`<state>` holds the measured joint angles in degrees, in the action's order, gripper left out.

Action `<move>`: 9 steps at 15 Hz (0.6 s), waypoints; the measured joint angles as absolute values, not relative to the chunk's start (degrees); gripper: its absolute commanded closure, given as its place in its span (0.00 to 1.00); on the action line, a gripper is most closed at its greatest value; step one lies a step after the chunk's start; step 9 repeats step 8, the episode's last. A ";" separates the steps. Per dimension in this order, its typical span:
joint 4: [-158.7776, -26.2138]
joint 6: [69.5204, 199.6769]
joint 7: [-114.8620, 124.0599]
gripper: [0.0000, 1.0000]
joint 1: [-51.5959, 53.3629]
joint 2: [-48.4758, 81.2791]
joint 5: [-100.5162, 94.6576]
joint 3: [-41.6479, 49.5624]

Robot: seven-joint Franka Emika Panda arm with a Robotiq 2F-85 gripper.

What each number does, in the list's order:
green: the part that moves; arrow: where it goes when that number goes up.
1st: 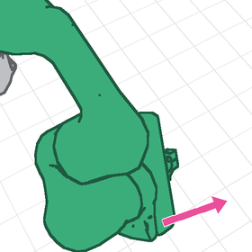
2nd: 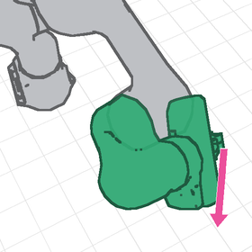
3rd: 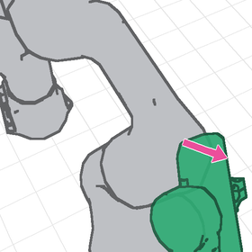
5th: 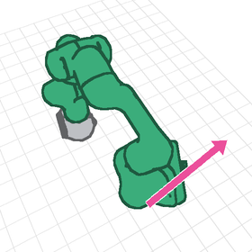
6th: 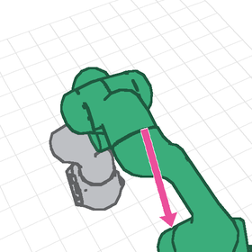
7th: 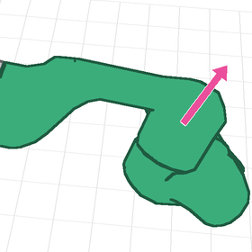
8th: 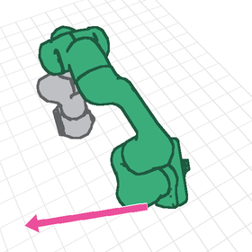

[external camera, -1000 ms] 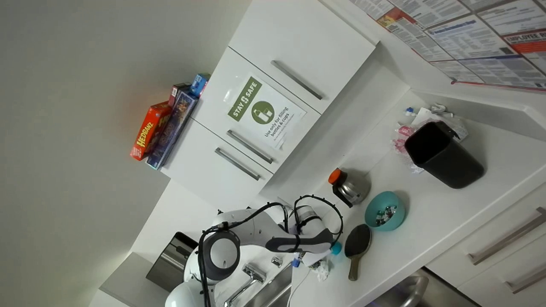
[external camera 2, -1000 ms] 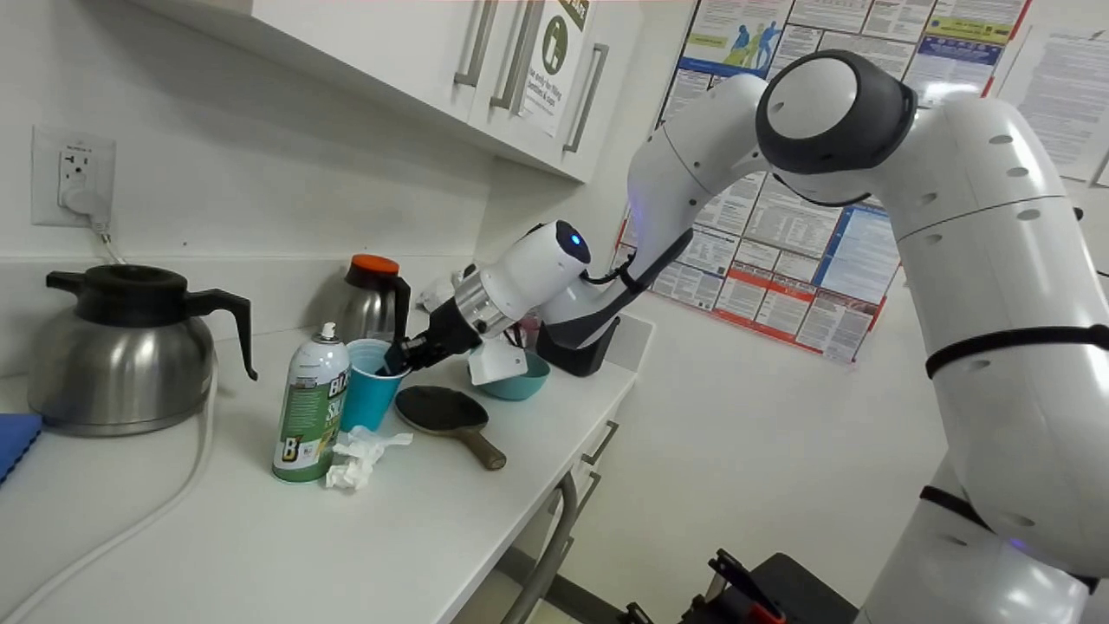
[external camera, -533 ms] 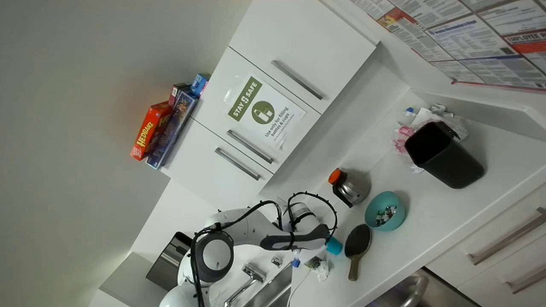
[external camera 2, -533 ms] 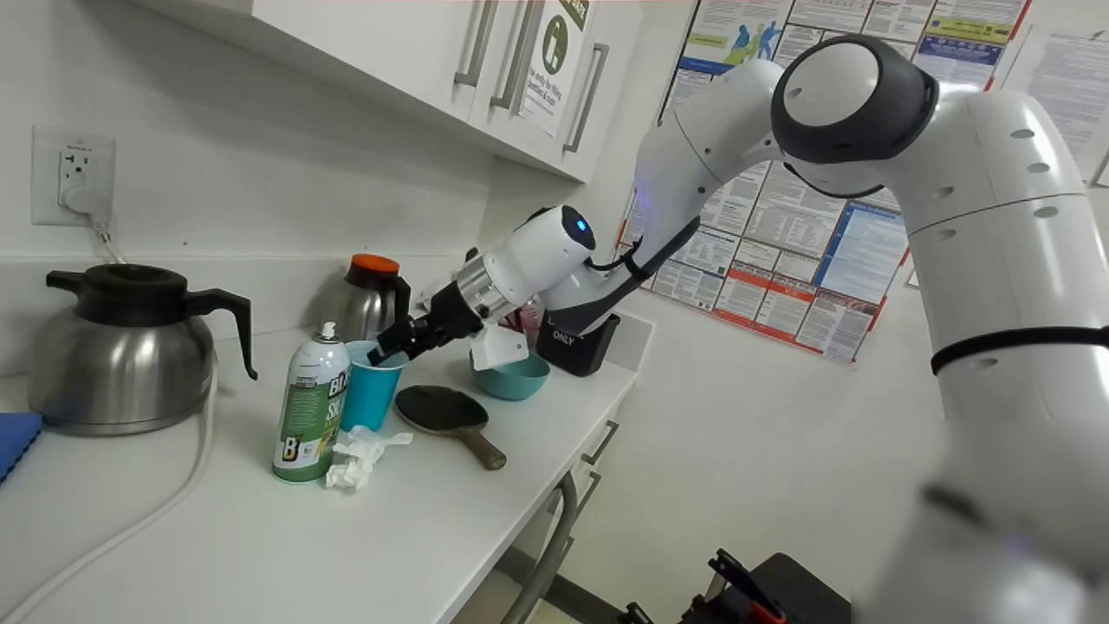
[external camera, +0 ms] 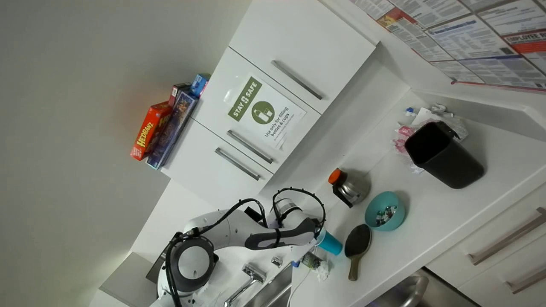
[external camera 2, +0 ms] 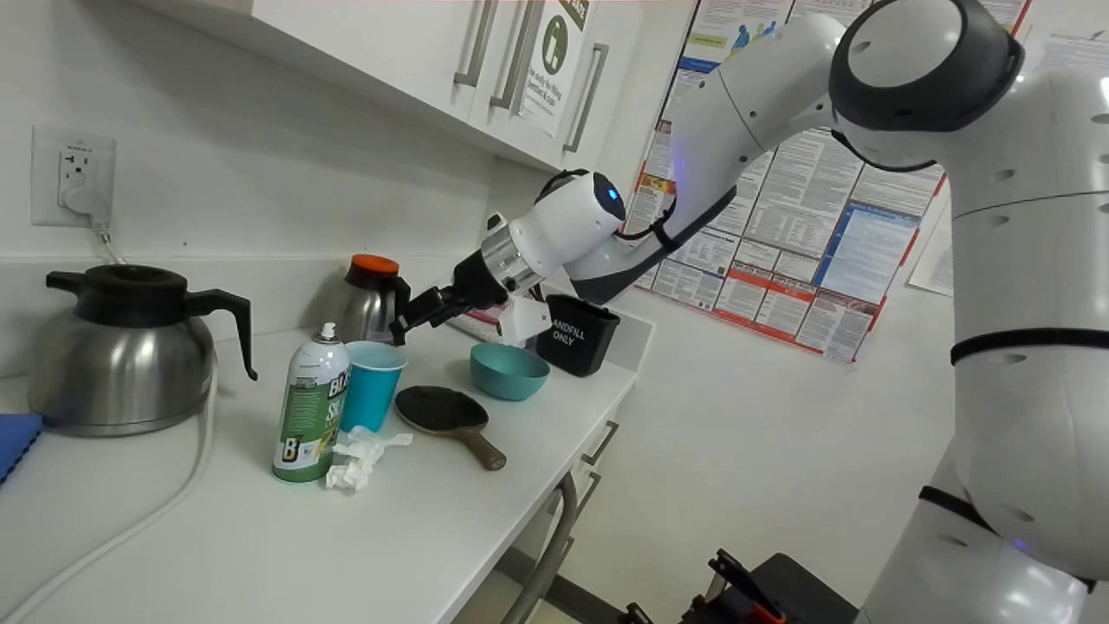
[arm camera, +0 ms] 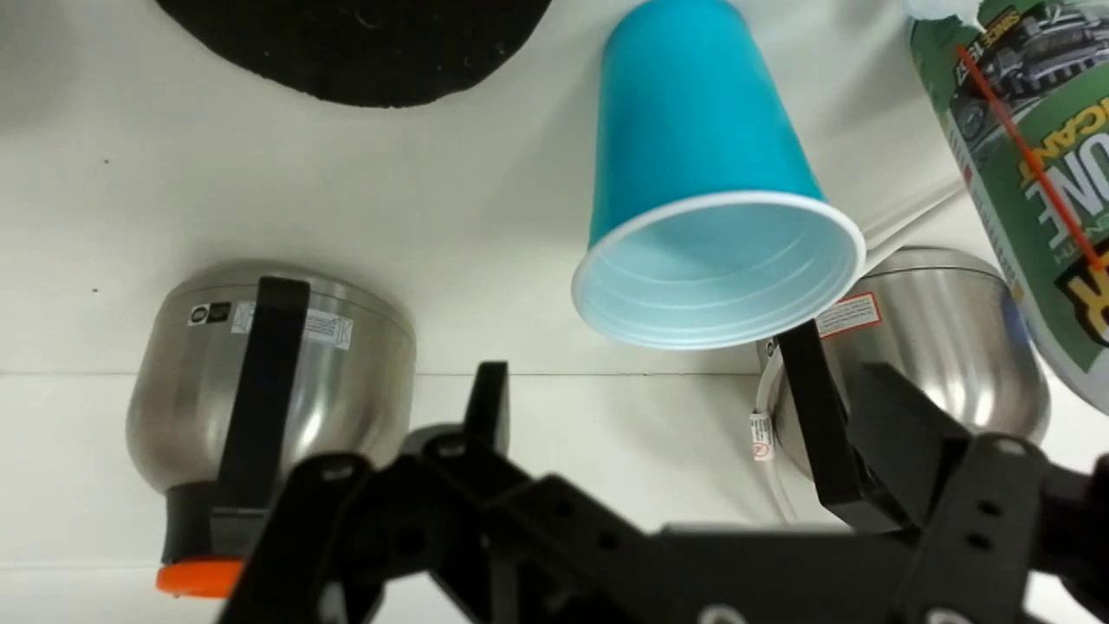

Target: Move the candies from the cup to the bowl

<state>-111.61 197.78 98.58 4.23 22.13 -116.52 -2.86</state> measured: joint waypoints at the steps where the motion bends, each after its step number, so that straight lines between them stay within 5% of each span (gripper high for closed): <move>1: -112.41 197.78 98.58 0.00 4.23 21.09 -117.02 -2.86; 9: -115.43 197.77 98.55 0.00 4.78 17.10 -119.22 -1.41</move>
